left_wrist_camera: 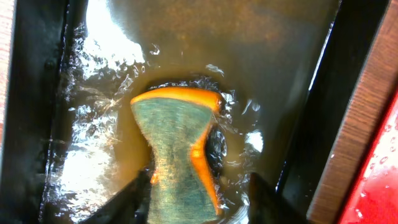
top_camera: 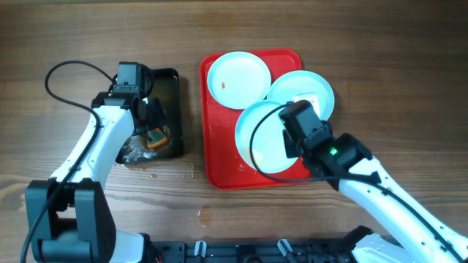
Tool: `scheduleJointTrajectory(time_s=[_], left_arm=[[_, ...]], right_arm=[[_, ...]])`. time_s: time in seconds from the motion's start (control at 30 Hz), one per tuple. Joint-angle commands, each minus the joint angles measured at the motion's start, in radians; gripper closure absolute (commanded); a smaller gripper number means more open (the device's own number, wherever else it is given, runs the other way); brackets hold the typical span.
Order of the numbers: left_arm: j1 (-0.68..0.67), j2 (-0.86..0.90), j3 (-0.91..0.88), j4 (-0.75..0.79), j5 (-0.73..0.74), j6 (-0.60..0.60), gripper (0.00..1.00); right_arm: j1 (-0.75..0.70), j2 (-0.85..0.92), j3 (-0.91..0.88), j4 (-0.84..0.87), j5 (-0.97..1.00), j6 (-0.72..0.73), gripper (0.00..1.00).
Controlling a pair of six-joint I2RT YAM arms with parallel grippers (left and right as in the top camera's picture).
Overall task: Clean dirty plates on tray and stack at the side
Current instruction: 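Lift the cleaned plate with the right gripper and tilt it up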
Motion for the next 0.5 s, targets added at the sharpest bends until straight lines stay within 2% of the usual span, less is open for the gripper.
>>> scheduleJointTrajectory(time_s=[0.0, 0.3, 0.47], left_arm=[[0.004, -0.021, -0.005, 0.007, 0.016, 0.008, 0.35], [0.004, -0.144, -0.005, 0.007, 0.069, 0.008, 0.34], [0.004, -0.172, -0.005, 0.007, 0.070, 0.008, 0.32]], right_arm=[[0.088, -0.020, 0.048, -0.007, 0.251, -0.023, 0.96], [0.366, -0.018, 0.058, -0.009, 0.767, -0.044, 0.96], [0.447, -0.018, 0.057, 0.002, 0.824, -0.143, 0.96]])
